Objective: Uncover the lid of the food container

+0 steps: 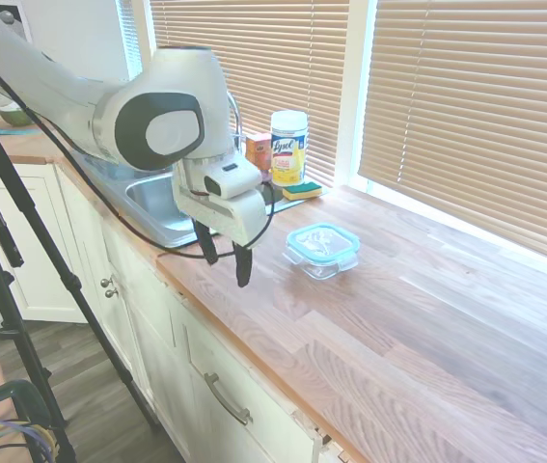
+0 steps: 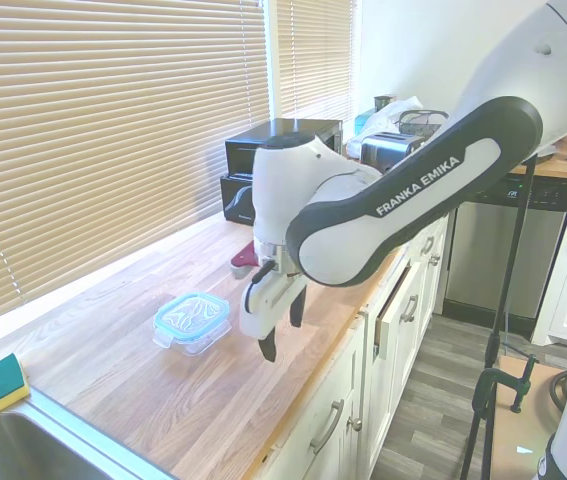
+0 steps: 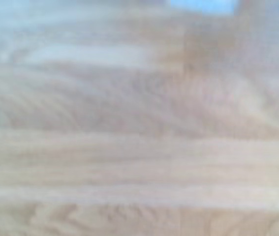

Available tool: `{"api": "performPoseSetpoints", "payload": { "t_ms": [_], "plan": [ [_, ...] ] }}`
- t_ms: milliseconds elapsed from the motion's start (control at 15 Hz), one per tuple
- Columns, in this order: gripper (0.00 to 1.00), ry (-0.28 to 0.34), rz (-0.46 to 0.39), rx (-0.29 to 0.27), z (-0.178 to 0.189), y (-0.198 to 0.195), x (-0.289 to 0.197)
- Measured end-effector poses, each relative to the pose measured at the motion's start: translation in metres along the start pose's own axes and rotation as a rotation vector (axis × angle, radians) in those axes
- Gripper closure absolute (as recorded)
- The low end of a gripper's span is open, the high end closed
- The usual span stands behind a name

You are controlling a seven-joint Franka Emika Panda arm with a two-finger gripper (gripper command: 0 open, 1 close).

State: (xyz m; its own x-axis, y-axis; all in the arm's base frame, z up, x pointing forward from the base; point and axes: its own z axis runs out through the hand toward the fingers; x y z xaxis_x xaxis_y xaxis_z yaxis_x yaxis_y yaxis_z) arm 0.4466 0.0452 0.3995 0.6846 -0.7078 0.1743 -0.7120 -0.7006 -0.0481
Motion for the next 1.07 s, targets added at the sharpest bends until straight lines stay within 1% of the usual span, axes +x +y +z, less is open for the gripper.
{"api": "performPoseSetpoints", "payload": {
  "t_ms": [133,267,533,800,933,1067],
  "plan": [
    [0.0,0.035,0.002,-0.003,-0.012,-0.022,-0.001],
    [0.0,0.068,0.005,-0.024,-0.013,-0.045,-0.002],
    [0.0,0.193,-0.01,-0.061,-0.008,-0.101,-0.009],
    [0.0,0.361,-0.021,-0.099,-0.001,-0.156,-0.03],
    [0.0,0.454,-0.001,-0.144,0.008,-0.179,-0.032],
    [0.0,0.53,-0.006,-0.181,0.021,-0.2,-0.029]
  ]
}}
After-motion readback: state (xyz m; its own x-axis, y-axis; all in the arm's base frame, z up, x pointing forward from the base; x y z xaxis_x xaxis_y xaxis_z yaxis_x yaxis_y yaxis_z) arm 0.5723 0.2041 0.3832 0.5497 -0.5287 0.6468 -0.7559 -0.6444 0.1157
